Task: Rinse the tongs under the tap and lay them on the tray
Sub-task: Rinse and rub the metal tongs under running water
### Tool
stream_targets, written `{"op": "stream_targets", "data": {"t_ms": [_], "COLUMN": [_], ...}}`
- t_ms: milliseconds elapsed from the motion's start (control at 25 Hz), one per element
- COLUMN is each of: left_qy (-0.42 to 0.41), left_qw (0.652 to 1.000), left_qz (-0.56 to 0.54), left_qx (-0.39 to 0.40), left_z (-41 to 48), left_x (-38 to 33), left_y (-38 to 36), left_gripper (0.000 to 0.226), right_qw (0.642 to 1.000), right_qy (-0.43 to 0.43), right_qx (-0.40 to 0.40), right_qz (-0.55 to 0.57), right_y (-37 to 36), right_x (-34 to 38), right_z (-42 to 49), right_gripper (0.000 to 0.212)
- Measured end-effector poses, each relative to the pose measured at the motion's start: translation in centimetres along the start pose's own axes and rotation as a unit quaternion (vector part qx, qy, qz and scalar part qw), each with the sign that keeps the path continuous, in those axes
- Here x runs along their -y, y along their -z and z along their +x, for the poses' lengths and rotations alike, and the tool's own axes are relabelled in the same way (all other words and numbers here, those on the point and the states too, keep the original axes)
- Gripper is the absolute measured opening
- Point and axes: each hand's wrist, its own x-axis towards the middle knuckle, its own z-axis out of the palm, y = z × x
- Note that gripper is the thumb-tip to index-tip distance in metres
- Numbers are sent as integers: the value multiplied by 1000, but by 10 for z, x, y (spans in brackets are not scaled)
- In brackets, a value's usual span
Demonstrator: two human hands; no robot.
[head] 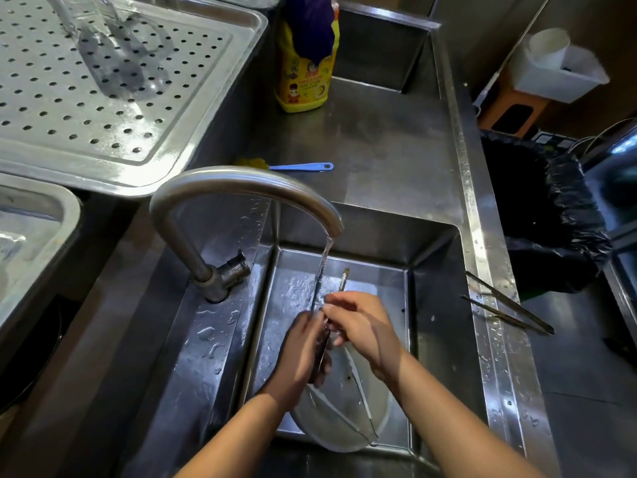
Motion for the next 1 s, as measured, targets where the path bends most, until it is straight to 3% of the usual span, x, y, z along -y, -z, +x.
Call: {"op": "stream_targets", "data": {"t_ms": [80,120,240,320,440,480,560,720,840,1000], "left_qy": [8,10,40,74,-2,-29,-40,-56,-53,6], "left_qw": [999,999,999,987,907,909,959,985,978,986], "left_qz": [-27,-31,11,141,421,412,277,104,86,115], "left_qx": [-20,-19,6,8,-20,-43,-54,-122,-180,-124], "left_z": [4,6,9,14,28,34,45,58,60,66], "left_x": [0,-1,-5,-12,-23,-30,-43,-51,-46,-40], "left_y": [0,-5,-23,-25,-13,-10,-11,-21,-25,-17], "left_gripper": [39,43,42,47,46,35,17,18,24,26], "right_qw": [996,996,993,986,983,987,996,997,997,995], "right_qy": [19,10,-40,-65,-69,-61,-35,-5,0,-44], "right_qx": [-89,-89,27,1,-5,2,7,2,-5,-22], "right_qz": [11,20,112,152,167,145,87,73,75,81], "right_y": [16,17,-7,-17,-7,-4,-2,-7,-7,-3], "right_x": [-12,-13,-18,-18,-23,-25,-24,-23,-23,-35], "right_z": [-12,-19,-33,-34,-41,-43,-48,-50,-52,-55], "right_gripper": [8,12,19,21,20,19,18,17,14,12]}}
